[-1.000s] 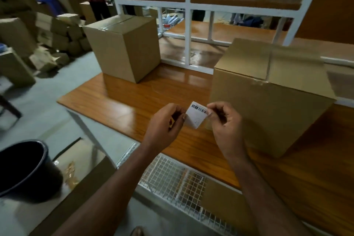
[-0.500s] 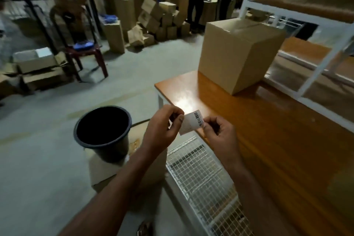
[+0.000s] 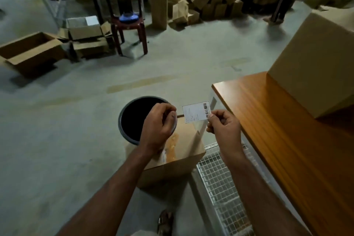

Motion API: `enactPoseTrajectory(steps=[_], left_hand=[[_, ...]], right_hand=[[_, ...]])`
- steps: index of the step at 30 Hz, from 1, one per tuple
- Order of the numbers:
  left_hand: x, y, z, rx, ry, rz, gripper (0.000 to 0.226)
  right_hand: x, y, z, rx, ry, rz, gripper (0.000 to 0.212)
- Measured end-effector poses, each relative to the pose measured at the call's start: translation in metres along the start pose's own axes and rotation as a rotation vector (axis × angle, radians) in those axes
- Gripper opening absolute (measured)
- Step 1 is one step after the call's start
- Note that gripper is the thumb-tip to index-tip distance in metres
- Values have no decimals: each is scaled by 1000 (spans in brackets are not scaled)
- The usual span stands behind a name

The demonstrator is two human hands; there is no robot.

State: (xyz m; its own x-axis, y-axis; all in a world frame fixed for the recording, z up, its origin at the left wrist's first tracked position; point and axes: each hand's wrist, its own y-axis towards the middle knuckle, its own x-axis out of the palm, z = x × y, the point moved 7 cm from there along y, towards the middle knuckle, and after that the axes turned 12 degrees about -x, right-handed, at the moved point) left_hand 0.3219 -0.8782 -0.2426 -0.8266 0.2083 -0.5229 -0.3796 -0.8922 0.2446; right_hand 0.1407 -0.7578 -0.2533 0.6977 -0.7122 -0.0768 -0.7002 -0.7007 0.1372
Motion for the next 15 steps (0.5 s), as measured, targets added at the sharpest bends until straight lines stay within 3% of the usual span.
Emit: enactPoseTrajectory(steps=[5, 9, 15], left_hand=[[-20, 13, -66, -190, 64, 88, 12], [-21, 9, -115, -395, 109, 60, 19], [-21, 1, -147, -467, 128, 32, 20]], right_hand=[[68, 25, 34, -7, -164, -71, 10], [118, 31, 71, -22, -363, -140, 5], [157, 26, 121, 65, -464, -236, 10]])
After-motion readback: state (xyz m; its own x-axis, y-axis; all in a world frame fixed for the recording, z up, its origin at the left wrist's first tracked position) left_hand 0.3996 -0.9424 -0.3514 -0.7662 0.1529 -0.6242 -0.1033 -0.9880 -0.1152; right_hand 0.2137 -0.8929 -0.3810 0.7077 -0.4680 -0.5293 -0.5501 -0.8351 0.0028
